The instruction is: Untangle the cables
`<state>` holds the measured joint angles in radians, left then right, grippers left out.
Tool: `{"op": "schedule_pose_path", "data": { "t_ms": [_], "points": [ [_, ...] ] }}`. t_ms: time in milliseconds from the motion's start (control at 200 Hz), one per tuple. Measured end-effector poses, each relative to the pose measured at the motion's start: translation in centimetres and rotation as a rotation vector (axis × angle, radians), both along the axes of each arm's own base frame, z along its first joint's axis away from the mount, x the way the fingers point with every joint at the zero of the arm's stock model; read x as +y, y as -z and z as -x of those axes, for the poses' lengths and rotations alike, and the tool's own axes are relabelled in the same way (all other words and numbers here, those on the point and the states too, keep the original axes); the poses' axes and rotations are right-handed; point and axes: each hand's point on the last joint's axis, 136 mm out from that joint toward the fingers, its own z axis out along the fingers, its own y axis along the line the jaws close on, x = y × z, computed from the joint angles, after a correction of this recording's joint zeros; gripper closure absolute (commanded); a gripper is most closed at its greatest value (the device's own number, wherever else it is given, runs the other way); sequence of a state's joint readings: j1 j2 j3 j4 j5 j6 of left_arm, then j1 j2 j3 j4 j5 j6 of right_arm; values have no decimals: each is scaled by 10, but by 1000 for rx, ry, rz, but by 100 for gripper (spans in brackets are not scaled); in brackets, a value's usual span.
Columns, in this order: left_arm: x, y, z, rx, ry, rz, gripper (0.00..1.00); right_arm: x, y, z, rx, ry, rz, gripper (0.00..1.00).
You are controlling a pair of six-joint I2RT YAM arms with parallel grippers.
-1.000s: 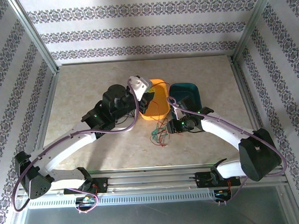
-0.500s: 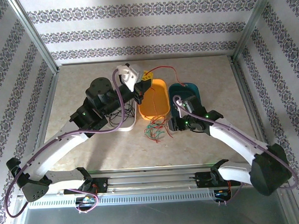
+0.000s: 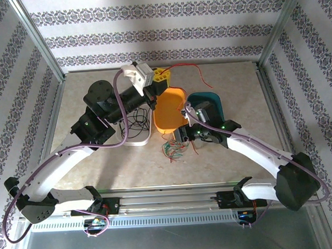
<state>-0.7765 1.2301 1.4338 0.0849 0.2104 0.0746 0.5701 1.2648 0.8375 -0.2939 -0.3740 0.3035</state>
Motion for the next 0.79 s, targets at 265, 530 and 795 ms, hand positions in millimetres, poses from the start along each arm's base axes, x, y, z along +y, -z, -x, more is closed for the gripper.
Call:
{"op": "schedule_pose_path", "data": {
  "t_ms": [265, 530, 795],
  "points": [
    [-1, 21, -52, 58, -194, -18, 100, -31, -11, -10, -93, 153, 17, 47],
    [15, 85, -132, 172, -378, -101, 100, -77, -35, -6, -220, 322, -2, 45],
    [17, 203, -185, 405, -448, -187, 100, -94, -36, -1, -223, 375, 15, 45]
  ]
}}
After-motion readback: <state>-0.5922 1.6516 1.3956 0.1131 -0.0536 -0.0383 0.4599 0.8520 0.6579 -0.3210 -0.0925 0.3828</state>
